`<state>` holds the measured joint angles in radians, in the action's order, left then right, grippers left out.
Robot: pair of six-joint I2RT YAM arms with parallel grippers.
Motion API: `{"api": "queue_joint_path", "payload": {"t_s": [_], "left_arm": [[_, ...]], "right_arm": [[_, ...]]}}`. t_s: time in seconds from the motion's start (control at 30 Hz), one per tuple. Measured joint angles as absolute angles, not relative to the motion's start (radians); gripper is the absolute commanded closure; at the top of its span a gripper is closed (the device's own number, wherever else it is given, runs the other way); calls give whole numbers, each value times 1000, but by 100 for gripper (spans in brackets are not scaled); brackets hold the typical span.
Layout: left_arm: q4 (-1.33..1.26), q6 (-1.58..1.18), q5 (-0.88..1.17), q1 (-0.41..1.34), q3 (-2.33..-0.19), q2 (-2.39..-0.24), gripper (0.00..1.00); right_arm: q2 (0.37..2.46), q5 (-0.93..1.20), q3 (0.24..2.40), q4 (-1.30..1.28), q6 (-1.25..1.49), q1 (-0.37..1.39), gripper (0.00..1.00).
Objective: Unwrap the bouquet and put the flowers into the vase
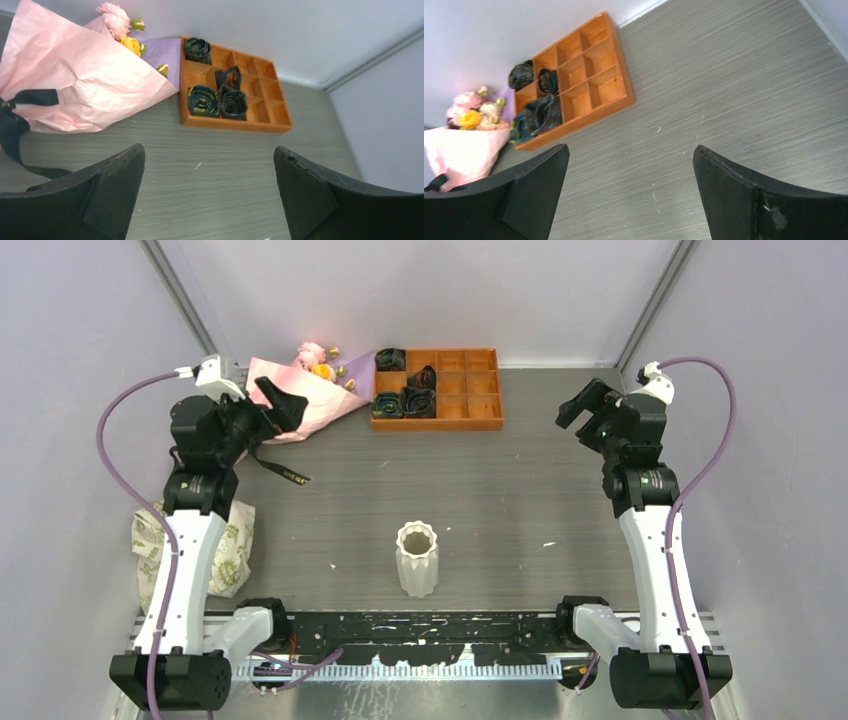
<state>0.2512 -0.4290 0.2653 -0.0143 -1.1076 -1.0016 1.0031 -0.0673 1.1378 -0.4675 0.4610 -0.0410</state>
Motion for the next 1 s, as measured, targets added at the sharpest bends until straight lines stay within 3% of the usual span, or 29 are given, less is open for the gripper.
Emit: {"api": "queue_joint_path", "payload": {"t_s": [0.17, 0.3, 0.47, 0.67, 0.77, 1.0], "left_arm": [[344, -672, 234, -15, -1264, -992, 0], [231, -899, 318, -15, -1303, -950, 0], [159, -1072, 459, -15, -1332, -905, 4], [24, -1014, 570, -15, -1277, -816, 0], [108, -932, 548, -14, -1308, -802, 2], [635, -550, 346, -13, -1916, -1262, 1]], "right_arm": [[975, 22, 1169, -494, 504, -41, 0], [948, 86, 1184, -435, 581, -41, 1], [799, 155, 1033, -292, 703, -41, 0], [793, 252, 1075, -295, 727, -41, 1], [796, 269, 1090, -300, 727, -41, 0], [788, 284, 1090, -345, 723, -41, 1]]}}
